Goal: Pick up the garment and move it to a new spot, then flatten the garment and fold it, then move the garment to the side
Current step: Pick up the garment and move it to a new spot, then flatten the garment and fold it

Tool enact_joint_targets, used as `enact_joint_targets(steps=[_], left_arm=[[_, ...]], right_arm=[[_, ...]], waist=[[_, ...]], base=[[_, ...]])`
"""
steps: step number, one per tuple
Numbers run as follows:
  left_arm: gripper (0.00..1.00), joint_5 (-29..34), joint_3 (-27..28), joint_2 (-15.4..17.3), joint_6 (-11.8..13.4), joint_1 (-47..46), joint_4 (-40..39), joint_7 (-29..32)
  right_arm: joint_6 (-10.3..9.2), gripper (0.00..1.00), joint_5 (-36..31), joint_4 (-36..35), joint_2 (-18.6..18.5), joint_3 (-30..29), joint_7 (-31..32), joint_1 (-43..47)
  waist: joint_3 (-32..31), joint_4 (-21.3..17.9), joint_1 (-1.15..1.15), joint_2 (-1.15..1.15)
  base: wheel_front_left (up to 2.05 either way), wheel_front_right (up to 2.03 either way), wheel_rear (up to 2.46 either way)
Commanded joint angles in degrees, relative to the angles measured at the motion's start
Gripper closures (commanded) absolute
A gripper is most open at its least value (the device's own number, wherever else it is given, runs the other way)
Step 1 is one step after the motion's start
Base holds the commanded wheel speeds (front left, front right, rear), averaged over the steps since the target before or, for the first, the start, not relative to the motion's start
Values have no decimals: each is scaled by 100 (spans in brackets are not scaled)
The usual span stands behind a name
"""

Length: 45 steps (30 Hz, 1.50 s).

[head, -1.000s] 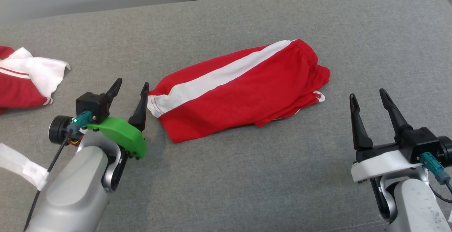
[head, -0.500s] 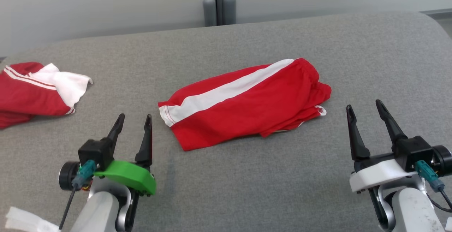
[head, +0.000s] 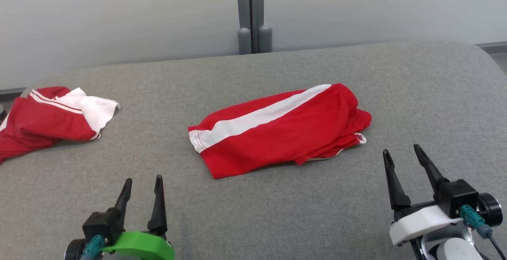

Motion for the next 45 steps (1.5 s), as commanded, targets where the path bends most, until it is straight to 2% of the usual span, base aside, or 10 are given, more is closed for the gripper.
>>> enact_joint_targets(steps=[1, 12, 45], left_arm=[[0, 66, 69, -25, -32, 127, -55, -2], [0, 214, 149, -134, -123, 530, -136, -2], [0, 102, -11, -138, -72, 289, -162, -2]], right_arm=[[-6, 0, 38, 23, -20, 10, -2, 84], [-6, 0, 166, 124, -20, 134, -2, 247], [-6, 0, 50, 436, -21, 39, -2, -40]], waist=[[-31, 12, 0, 0], [-125, -1, 0, 0], [22, 83, 0, 0]], base=[[0, 0, 0], [0, 0, 0], [0, 0, 0]])
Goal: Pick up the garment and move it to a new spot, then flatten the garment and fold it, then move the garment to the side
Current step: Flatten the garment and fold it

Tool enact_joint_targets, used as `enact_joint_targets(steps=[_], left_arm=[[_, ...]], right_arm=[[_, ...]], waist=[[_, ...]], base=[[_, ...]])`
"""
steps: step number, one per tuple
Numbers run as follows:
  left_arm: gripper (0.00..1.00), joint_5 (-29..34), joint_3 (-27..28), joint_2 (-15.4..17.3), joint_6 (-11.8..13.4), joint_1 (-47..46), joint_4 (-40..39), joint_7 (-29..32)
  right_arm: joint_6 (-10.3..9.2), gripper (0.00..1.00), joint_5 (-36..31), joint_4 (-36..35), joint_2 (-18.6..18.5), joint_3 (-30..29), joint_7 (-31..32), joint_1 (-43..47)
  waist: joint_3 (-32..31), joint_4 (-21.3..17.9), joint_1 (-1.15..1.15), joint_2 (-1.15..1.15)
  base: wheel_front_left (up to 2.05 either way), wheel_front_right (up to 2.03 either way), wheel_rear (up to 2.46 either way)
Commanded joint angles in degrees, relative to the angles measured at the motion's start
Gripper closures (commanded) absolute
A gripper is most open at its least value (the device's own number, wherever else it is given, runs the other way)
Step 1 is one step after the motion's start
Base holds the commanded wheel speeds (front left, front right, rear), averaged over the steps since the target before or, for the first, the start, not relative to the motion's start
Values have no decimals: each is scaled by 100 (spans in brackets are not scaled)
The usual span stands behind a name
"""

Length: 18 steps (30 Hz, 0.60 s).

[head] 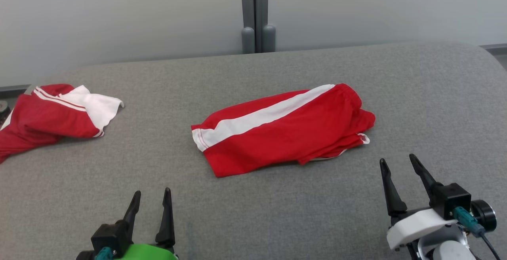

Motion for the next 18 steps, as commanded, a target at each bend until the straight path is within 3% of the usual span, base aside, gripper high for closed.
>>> enact_joint_targets(steps=[1, 10, 18], left_arm=[[0, 13, -9, 4, 8, -123, -15, -1], [0, 51, -112, 4, -6, -416, -143, -1], [0, -10, -206, 5, 18, -718, -256, -2]], right_arm=[[-6, 0, -83, 53, -20, -17, -2, -119], [-6, 0, -942, 1070, -37, 57, 92, -1600], [-7, 0, -794, 2123, -738, 506, 889, -3180]], waist=[[34, 20, 0, 0], [519, 140, 0, 0], [1059, 366, 0, 0]], base=[[0, 0, 0], [0, 0, 0], [0, 0, 0]])
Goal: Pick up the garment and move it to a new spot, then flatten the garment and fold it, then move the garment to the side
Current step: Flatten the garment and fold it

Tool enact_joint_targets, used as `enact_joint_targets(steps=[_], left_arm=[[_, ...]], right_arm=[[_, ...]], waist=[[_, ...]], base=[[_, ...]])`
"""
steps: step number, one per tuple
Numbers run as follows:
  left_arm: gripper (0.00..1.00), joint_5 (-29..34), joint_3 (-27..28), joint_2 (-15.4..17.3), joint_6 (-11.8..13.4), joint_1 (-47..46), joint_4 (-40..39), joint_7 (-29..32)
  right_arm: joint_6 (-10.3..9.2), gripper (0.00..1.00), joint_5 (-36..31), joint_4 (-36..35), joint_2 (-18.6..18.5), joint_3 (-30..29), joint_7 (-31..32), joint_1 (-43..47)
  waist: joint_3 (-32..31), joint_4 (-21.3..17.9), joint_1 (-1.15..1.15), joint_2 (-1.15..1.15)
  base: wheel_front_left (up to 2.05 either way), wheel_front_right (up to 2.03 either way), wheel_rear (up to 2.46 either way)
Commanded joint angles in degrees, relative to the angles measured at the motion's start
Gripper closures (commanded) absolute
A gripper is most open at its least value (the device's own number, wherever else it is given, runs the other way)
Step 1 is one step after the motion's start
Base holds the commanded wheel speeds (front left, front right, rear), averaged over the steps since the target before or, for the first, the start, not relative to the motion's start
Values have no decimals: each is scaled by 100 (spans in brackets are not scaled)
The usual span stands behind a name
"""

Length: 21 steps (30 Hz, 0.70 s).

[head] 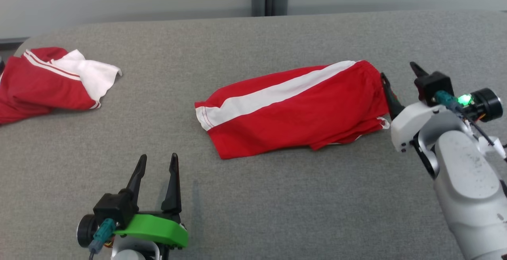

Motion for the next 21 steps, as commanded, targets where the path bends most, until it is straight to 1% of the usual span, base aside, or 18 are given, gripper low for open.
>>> enact_joint_targets(steps=[1, 5, 8, 10, 15, 18, 19, 20, 21], left_arm=[[0, -19, 4, 7, 31, -138, -45, -2], [0, -35, -33, 7, 48, -267, -118, -3], [0, -35, -45, 7, 57, -353, -157, -2], [0, -30, -39, 7, 61, -409, -181, -2], [0, -13, -58, 8, 76, -449, -262, -2], [0, -2, -56, 8, 87, -448, -295, -2], [0, 7, -50, 8, 90, -445, -302, -2], [0, 16, -43, 8, 86, -441, -306, -2], [0, 24, -31, 7, 87, -435, -309, -2]], right_arm=[[-7, 0, 160, 135, -103, 85, 102, -206], [-7, 0, 537, 501, -385, 417, 423, -687], [-8, 0, 950, 749, -515, 683, 723, -926], [-8, 0, 1271, 851, -647, 983, 946, -1076], [-7, 0, 1921, 918, -907, 1688, 1457, -1229], [-8, 0, 2418, 756, -1041, 2162, 1749, -1223], [-8, 21, 2540, 696, -1106, 2246, 1766, -1234], [-8, 56, 2647, 638, -1161, 2336, 1763, -1244], [-7, 75, 2747, 582, -1209, 2438, 1753, -1244]], waist=[[298, 174, 0, 0], [536, 287, 0, 0], [659, 366, 0, 0], [729, 405, 0, 0], [797, 426, 0, 0], [792, 409, 0, 0], [791, 399, 0, 0], [792, 387, 0, 0], [788, 372, 0, 0]], base=[[0, 0, 0], [0, 0, 0], [0, 0, 0], [0, 0, 0], [0, 0, 0], [0, 0, 0], [0, 0, 0], [0, 0, 0], [0, 0, 0]])
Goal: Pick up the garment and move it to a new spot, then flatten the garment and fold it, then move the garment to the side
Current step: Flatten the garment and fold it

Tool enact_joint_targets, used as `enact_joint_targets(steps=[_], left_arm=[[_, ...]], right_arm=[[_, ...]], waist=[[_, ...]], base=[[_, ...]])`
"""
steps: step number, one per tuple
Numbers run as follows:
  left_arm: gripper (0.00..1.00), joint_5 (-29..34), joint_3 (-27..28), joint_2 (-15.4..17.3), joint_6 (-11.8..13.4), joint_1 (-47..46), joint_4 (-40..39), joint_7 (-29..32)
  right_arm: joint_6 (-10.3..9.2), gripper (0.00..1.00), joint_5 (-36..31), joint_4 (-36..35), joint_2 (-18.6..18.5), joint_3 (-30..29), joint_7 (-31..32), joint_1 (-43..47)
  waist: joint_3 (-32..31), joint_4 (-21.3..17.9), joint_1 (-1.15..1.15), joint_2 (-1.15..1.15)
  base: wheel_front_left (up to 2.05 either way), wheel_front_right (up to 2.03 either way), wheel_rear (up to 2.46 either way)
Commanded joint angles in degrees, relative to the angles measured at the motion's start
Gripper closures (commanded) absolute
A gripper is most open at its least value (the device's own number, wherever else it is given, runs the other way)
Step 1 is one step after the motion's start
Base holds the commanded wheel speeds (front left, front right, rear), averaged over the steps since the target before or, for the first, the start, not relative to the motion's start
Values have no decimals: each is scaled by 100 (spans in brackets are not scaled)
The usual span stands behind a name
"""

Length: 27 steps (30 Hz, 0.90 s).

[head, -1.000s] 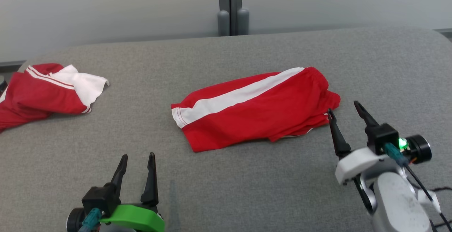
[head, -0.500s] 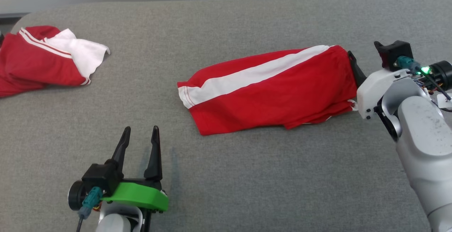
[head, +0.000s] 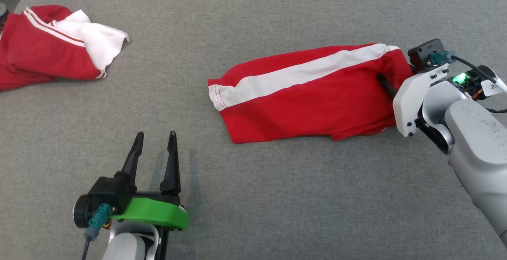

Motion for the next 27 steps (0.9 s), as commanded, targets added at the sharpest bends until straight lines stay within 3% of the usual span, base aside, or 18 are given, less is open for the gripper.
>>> enact_joint_targets(steps=[1, 10, 16, 22, 27], left_arm=[[0, 35, 29, 7, 13, -78, -19, -1], [0, 95, 141, 9, 16, 68, 29, -1], [0, 142, 240, 9, -9, 156, 13, -2], [0, 219, 279, 9, -44, 118, -2, -1], [0, 275, 264, 10, -77, 48, 34, -1]], right_arm=[[-6, 98, 109, -73, -92, 130, -15, -7], [-6, 100, 569, -680, -253, 473, -411, 314], [-6, 100, 626, -1466, -400, 575, -414, 1046], [-7, 100, 338, -1879, -448, 353, -348, 1738], [-6, 100, 131, -1752, -308, 9, -392, 2069]], waist=[[-13, -34, 0, 0], [-225, -297, 0, 0], [-388, -610, 0, 0], [-341, -809, 0, 0], [-268, -838, 0, 0]], base=[[0, 0, 0], [0, 0, 0], [0, 0, 0], [0, 0, 0], [0, 0, 0]])
